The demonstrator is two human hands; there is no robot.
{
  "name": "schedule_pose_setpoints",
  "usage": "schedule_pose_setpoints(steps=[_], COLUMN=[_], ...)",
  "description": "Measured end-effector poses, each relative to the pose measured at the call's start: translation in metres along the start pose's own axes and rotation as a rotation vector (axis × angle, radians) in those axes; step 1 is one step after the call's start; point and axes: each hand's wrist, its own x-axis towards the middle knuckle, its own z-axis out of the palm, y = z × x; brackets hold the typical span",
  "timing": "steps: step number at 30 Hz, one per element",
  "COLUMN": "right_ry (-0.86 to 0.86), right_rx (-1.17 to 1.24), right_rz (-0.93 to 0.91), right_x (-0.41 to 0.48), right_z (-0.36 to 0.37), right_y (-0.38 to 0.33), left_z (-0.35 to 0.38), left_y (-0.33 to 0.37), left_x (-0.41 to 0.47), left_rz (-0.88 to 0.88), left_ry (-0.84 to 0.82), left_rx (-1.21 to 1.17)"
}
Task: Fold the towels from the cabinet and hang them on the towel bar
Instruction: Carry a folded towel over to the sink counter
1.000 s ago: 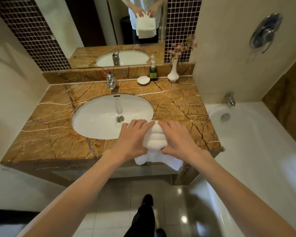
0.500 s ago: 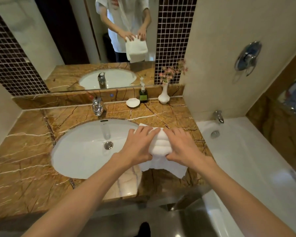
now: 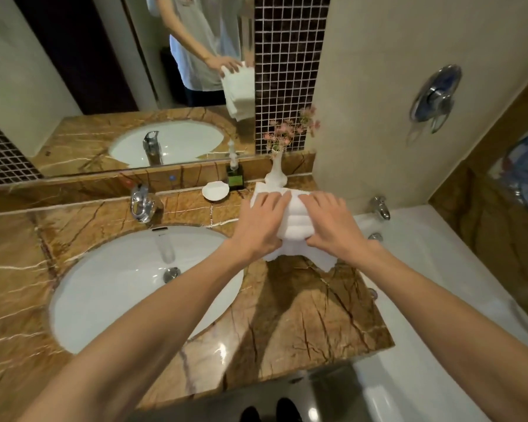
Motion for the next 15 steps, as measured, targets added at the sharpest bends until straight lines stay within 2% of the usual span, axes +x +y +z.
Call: schedule_pose_setpoints(steps=[6, 10, 15], right_ry=[0.056, 0.012, -0.106], right_rx=[-0.087, -0.081, -0.054], right_rz=[-0.006, -0.016, -0.054], right_x=[0.029, 0.018, -0.023], right_z=[0.041, 0.084, 0.122], right_y=[0.022, 0.022, 0.007], left_z=[0.038, 0.077, 0.115], left_y=[0.000, 0.008, 0.018], left_x=[0.031, 0.017, -0.026], left_rz=[-0.074, -0.111, -0.053], left_ry=[0.073, -0.029, -0.105], left_rx=[0.023, 0.035, 0.033])
